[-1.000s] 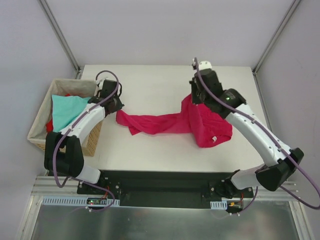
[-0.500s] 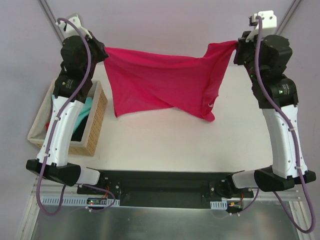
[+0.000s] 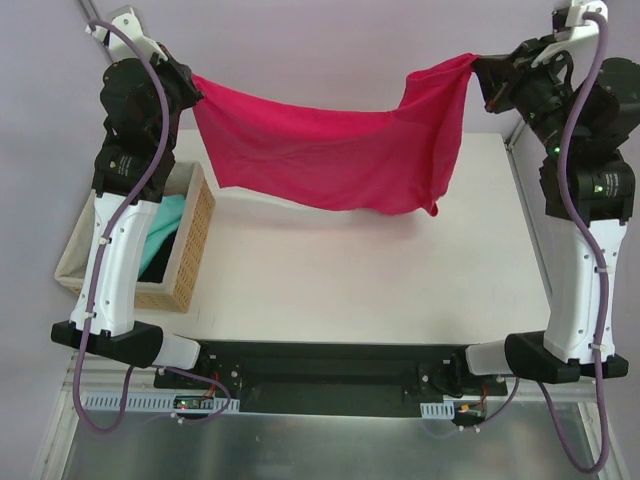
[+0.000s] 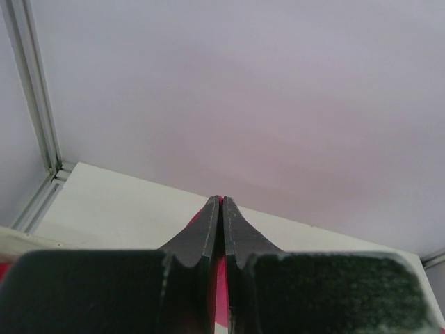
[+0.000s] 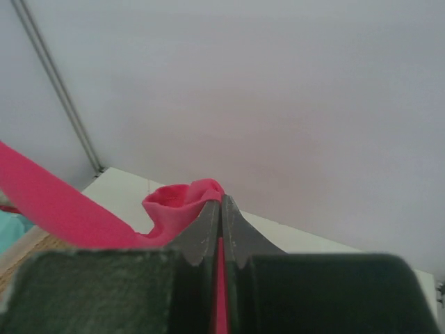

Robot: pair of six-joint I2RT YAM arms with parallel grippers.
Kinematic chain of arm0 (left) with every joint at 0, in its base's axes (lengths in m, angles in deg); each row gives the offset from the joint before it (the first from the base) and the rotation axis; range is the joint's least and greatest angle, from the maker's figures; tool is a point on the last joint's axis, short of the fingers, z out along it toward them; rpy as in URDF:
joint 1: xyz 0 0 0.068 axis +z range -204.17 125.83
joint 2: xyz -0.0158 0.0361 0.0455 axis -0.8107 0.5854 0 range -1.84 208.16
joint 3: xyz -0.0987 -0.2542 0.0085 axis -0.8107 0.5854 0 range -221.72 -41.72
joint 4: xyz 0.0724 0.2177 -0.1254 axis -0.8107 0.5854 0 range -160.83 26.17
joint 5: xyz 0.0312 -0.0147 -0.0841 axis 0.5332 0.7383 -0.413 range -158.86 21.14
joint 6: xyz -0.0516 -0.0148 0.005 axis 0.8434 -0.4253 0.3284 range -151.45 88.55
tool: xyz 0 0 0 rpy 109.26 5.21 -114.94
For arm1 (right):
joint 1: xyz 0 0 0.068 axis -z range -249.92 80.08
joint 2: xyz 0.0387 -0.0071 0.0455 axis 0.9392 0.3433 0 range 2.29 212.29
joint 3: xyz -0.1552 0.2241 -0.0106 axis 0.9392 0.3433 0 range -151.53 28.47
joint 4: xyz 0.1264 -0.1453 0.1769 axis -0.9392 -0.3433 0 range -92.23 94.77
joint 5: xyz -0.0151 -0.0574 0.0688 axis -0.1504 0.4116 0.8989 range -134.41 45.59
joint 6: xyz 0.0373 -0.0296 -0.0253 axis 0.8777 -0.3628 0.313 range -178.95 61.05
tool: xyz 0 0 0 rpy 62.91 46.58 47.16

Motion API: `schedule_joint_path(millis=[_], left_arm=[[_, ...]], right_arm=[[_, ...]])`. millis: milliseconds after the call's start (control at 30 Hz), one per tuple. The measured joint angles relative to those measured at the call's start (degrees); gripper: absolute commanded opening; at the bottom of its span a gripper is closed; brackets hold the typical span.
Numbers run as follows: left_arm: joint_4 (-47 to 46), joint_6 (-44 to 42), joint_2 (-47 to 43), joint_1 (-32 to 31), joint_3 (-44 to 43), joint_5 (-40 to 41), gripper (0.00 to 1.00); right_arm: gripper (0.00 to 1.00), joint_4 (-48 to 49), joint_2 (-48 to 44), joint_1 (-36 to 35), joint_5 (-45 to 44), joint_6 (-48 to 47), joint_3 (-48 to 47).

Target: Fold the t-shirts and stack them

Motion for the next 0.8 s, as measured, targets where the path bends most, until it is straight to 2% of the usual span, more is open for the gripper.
schedule_joint_path(millis=[200, 433, 567, 633, 800], left_arm=[[0.7, 0.1, -0.3, 0.0, 0.9, 0.7, 0.0], [4.4, 2.6, -1.6, 0.0, 3.0, -0.1, 0.0], [5.5, 7.4, -7.2, 0.0, 15.1, -2.0, 0.0], [5.9, 10.6, -10.8, 0.0, 25.4, -3.4, 0.0], [7.6, 16.9, -12.0, -0.3, 46.0, -4.5, 0.0]], right_arm=[[0.01, 3.2, 1.6, 6.9, 16.2, 8.1, 0.0], [0.01, 3.2, 2.7, 8.7, 24.4, 11.2, 3.8], [0.01, 1.5, -2.2, 8.4, 25.8, 9.6, 16.9], [0.01, -1.5, -4.9, 7.5, 24.4, 7.1, 25.0], [0.01, -6.3, -7.6, -3.1, 17.9, 3.4, 47.8]])
